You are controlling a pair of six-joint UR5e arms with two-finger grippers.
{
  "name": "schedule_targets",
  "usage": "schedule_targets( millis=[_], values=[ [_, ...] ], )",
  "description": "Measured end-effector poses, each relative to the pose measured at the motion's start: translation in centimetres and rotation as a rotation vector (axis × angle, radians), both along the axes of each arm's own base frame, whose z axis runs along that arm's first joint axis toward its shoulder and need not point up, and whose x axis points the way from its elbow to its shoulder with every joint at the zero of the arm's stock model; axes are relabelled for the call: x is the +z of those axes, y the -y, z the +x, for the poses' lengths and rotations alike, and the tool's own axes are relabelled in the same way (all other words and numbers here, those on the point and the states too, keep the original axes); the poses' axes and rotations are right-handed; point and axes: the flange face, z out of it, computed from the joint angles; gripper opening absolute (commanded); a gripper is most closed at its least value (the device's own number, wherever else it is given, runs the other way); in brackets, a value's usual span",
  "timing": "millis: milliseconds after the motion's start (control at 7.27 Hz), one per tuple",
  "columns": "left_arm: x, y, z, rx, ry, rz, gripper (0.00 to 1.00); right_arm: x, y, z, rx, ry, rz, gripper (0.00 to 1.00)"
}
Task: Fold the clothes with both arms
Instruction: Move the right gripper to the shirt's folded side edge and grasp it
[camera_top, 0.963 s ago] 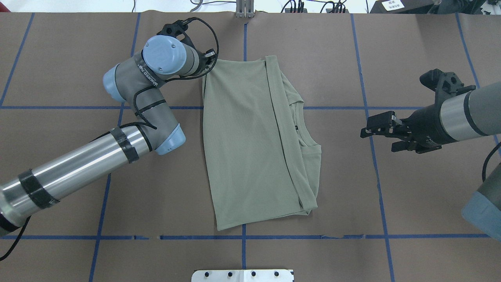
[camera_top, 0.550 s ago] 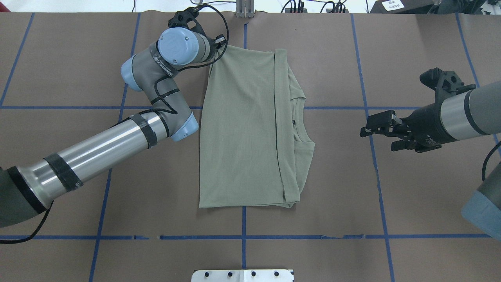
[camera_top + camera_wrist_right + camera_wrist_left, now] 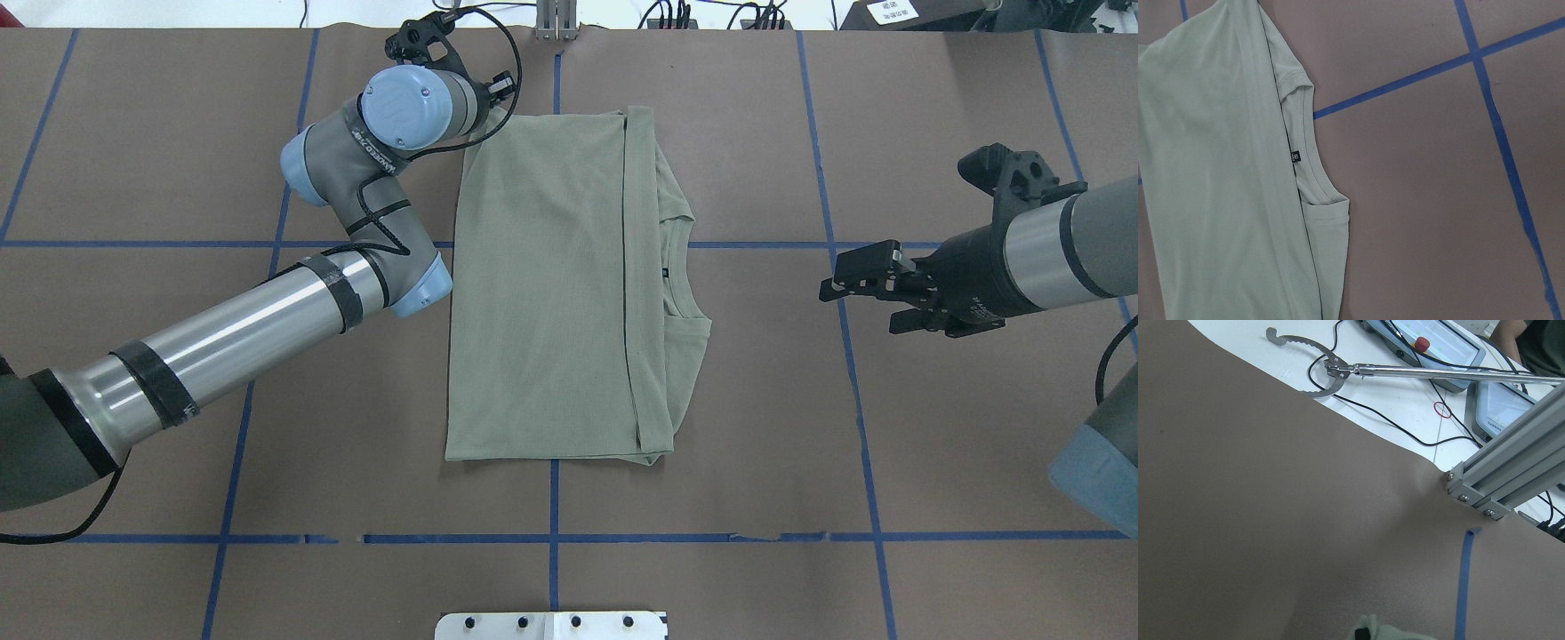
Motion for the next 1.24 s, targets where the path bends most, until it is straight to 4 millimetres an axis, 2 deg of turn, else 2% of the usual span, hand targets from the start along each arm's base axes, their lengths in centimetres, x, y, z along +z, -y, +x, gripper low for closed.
schedule_targets(
  millis=[275,413,550,826,963,1238],
  values=[
    [-1.3,0.6,-1.4,0.018,-0.005,0.030,1.00,-0.2,0.4,-0.3,0.007,-0.001,0.004,1.00],
    [-1.7,0.7,-2.8,0.045,-0.017,0.039,1.00,0.0,0.6,-0.6,0.008,-0.007,0.003,1.00],
    [-0.8,0.0,-4.6,0.092,-0.011,0.050,1.00,0.4,0.8,-1.3,0.008,-0.019,0.001,1.00],
    [1.2,-3.7,-8.4,0.181,0.023,0.059,1.00,0.1,0.9,-3.9,-0.004,-0.080,0.007,1.00],
    [0.9,-6.2,-10.6,0.212,0.049,0.062,1.00,-1.0,0.7,-6.6,-0.024,-0.144,0.024,1.00],
    [-1.9,-10.9,-14.2,0.271,0.079,0.064,1.00,-4.7,-0.8,-14.9,-0.072,-0.294,0.071,1.00]
  ],
)
